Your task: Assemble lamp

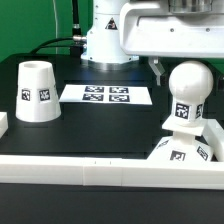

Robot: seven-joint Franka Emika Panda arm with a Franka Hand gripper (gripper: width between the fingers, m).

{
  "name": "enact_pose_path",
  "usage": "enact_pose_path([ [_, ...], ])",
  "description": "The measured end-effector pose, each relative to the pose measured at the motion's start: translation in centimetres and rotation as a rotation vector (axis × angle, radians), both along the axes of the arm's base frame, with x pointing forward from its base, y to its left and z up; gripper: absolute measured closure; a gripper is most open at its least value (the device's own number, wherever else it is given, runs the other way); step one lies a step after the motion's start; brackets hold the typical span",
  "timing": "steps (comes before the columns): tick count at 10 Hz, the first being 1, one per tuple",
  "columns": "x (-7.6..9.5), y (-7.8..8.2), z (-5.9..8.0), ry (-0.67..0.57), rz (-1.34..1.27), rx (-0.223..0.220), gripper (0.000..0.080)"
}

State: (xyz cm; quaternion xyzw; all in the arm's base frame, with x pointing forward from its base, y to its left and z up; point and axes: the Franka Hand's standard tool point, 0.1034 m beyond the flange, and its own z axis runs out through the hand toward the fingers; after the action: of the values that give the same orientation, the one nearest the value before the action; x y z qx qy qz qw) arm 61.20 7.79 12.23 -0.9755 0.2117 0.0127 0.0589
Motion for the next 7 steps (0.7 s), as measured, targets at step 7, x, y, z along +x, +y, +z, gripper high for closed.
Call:
enact_pose_path([
  [7,-1.5,-3.1,2.1,-0.046,0.372,0.000,0.0101],
])
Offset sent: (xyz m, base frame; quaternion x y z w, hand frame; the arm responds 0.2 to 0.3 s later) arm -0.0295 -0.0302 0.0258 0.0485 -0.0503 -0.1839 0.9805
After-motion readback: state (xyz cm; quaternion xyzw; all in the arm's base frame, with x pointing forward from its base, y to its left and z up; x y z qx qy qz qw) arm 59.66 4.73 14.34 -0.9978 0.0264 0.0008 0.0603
